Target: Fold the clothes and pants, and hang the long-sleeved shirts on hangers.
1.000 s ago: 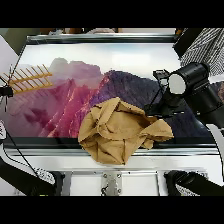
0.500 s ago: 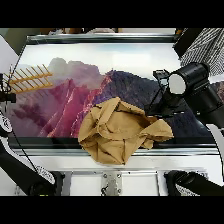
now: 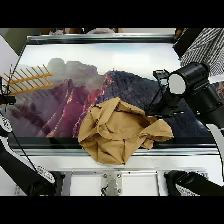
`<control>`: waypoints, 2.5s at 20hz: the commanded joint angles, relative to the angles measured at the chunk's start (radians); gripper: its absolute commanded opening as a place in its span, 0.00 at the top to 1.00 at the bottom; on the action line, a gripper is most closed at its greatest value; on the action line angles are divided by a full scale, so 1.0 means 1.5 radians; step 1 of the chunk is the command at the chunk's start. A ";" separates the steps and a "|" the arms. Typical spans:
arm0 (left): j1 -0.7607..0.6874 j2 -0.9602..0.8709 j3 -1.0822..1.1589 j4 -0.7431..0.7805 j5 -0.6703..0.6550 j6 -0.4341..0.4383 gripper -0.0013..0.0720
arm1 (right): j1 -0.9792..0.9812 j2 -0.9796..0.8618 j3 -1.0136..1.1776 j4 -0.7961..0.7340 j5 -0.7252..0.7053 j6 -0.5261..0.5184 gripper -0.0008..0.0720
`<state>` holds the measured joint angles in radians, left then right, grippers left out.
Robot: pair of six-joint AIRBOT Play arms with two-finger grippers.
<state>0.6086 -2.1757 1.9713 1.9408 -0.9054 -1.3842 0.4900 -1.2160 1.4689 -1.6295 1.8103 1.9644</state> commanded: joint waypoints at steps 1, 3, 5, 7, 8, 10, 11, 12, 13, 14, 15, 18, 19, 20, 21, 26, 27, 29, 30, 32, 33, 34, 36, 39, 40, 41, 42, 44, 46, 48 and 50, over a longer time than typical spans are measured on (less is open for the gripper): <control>0.001 -0.001 0.001 0.000 0.005 0.000 0.68 | 0.001 -0.001 0.000 0.000 0.000 0.000 0.97; 0.001 -0.001 0.001 -0.001 0.005 0.000 0.93 | 0.001 -0.001 0.000 0.000 0.000 0.000 0.97; 0.001 -0.001 0.001 -0.002 0.005 0.000 0.96 | 0.001 -0.001 0.000 0.000 0.000 0.000 0.97; 0.000 0.000 0.001 -0.002 0.001 0.000 0.96 | 0.001 -0.001 0.000 0.000 0.000 0.000 0.97; 0.000 0.002 0.001 -0.002 -0.003 0.000 0.96 | 0.001 -0.001 0.000 0.000 0.000 0.000 0.97; -0.002 0.009 0.001 -0.004 -0.012 0.000 0.96 | 0.001 -0.001 0.000 0.000 0.000 0.000 0.97; -0.005 0.016 0.001 -0.004 -0.012 0.000 0.96 | 0.001 -0.001 0.000 0.000 0.000 0.000 0.97; -0.005 0.024 0.001 -0.006 -0.012 0.000 0.96 | 0.001 -0.001 0.000 0.000 0.000 0.000 0.97; -0.008 0.035 0.001 -0.012 -0.012 0.000 0.96 | 0.001 -0.001 0.000 0.000 0.000 0.000 0.97; -0.009 0.047 0.001 -0.028 -0.013 0.000 0.96 | 0.001 -0.001 0.000 0.000 0.000 0.000 0.97; -0.011 0.060 0.001 -0.046 -0.014 0.000 0.96 | 0.001 -0.001 0.000 0.000 0.000 0.000 0.97; -0.025 0.095 0.001 -0.055 -0.023 0.001 0.96 | 0.001 -0.001 0.000 0.000 0.000 0.000 0.97; -0.030 0.108 0.001 -0.056 -0.025 0.000 0.96 | 0.001 -0.001 0.000 0.000 0.000 0.000 0.97; -0.037 0.120 0.001 -0.055 -0.029 0.001 0.96 | 0.001 -0.001 0.000 0.000 0.000 0.000 0.97; -0.043 0.132 0.001 -0.055 -0.030 0.001 0.96 | 0.001 -0.001 0.000 0.000 0.000 0.000 0.97; -0.063 0.185 0.001 -0.055 -0.037 0.000 0.96 | 0.001 -0.001 0.000 0.000 0.000 0.000 0.97; -0.067 0.192 0.001 -0.054 -0.040 0.000 0.96 | 0.001 -0.001 0.000 0.000 0.000 0.000 0.97; -0.069 0.201 0.001 -0.055 -0.046 0.000 0.96 | 0.001 -0.001 0.000 0.000 0.000 0.000 0.97; -0.071 0.202 0.001 -0.055 -0.049 -0.002 0.96 | 0.001 -0.001 0.000 0.000 0.000 0.000 0.97; -0.072 0.202 0.000 -0.055 -0.064 -0.008 0.96 | 0.001 -0.001 0.000 0.000 0.000 0.000 0.97; -0.072 0.202 -0.001 -0.055 -0.067 -0.017 0.96 | 0.001 -0.001 0.000 0.000 0.000 0.000 0.97; -0.076 0.203 0.000 -0.054 -0.066 -0.019 0.96 | 0.001 -0.001 0.000 0.000 0.000 0.000 0.97; -0.077 0.210 0.000 -0.052 -0.055 -0.020 0.96 | 0.001 -0.001 0.000 0.000 0.000 0.000 0.97; -0.082 0.229 0.000 -0.050 -0.031 -0.023 0.96 | 0.001 -0.001 0.000 0.000 0.000 0.000 0.97; -0.082 0.237 0.000 -0.050 -0.024 -0.026 0.96 | 0.001 -0.001 0.000 0.000 0.000 0.000 0.97; -0.082 0.245 0.000 -0.051 -0.020 -0.026 0.96 | 0.001 -0.001 0.000 0.000 0.000 0.000 0.97; -0.082 0.252 0.000 -0.050 -0.018 -0.026 0.96 | 0.001 -0.002 0.000 0.000 0.000 0.000 0.97; -0.082 0.267 0.000 -0.051 -0.017 -0.026 0.96 | 0.001 -0.002 0.000 0.000 0.000 0.000 0.97; -0.089 0.283 0.000 -0.050 -0.017 -0.030 0.96 | 0.001 -0.002 0.000 0.000 0.000 0.000 0.97; -0.105 0.303 0.000 -0.050 -0.018 -0.030 0.96 | 0.001 -0.003 0.000 0.000 0.000 0.000 0.97; -0.137 0.324 0.000 -0.050 -0.023 -0.030 0.96 | 0.001 -0.005 0.000 0.000 0.000 0.000 0.97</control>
<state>0.4469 -1.7294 1.9713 1.8656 -0.9348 -1.4277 0.4900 -1.2205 1.4689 -1.6295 1.8107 1.9644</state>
